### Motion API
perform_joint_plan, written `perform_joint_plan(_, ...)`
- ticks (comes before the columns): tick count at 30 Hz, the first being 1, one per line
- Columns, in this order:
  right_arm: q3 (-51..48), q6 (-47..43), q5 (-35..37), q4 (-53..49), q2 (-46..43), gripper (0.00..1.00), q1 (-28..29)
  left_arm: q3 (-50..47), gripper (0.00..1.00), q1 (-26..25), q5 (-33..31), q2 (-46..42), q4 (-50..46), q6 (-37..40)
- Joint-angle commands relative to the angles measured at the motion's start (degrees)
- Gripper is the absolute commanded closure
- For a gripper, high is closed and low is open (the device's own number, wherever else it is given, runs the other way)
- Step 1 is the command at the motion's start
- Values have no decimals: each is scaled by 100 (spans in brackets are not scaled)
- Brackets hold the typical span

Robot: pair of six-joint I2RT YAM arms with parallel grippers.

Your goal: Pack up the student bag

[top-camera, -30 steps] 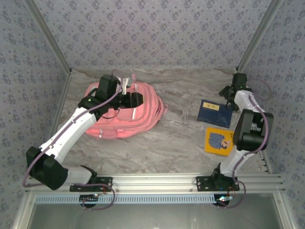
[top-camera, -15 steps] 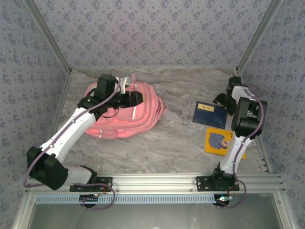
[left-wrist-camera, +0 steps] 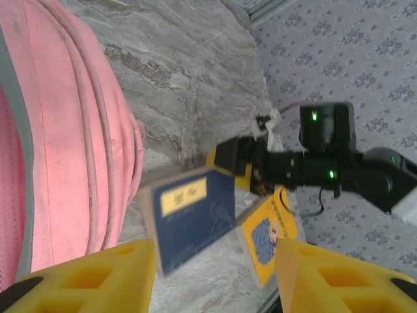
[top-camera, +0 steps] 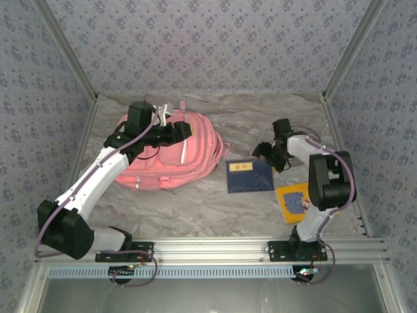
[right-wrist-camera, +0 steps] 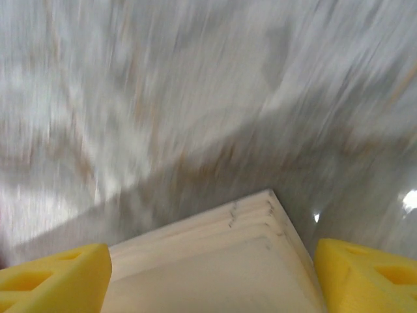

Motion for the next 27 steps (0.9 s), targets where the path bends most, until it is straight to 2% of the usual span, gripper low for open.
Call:
perform_joint_plan(1, -72, 267, 416, -520, -604, 17, 17, -58, 49, 62, 97, -14, 170, -85)
perform_joint_plan(3, 329, 117, 993, -655, -607, 16, -17, -69, 49, 78, 114, 10, 180, -118)
perform_joint_plan(4, 549, -13, 1032, -672, -532, 16, -9, -70, 49, 79, 115, 17, 188, -121)
perform_joint_plan(7, 1501, -574, 464, -562, 123, 18, 80, -70, 49, 90, 104, 25, 180, -97)
perform_joint_plan(9, 2260, -1067, -59, -951, 829, 19, 237, -69, 49, 88, 49, 17, 149, -44)
perform_joint_plan(12, 2901, -1490, -240, -1436, 1462, 20, 545, -64, 49, 105, 23, 17, 128, 23)
perform_joint_plan(20, 2034, -1377, 188, -1033, 1238, 19, 817, 17, 49, 77, 74, 186, -8, 169)
perform_joint_plan(27, 763, -1270, 33, -610, 605, 19, 883, 229, 49, -193, 58, 368, -305, 368)
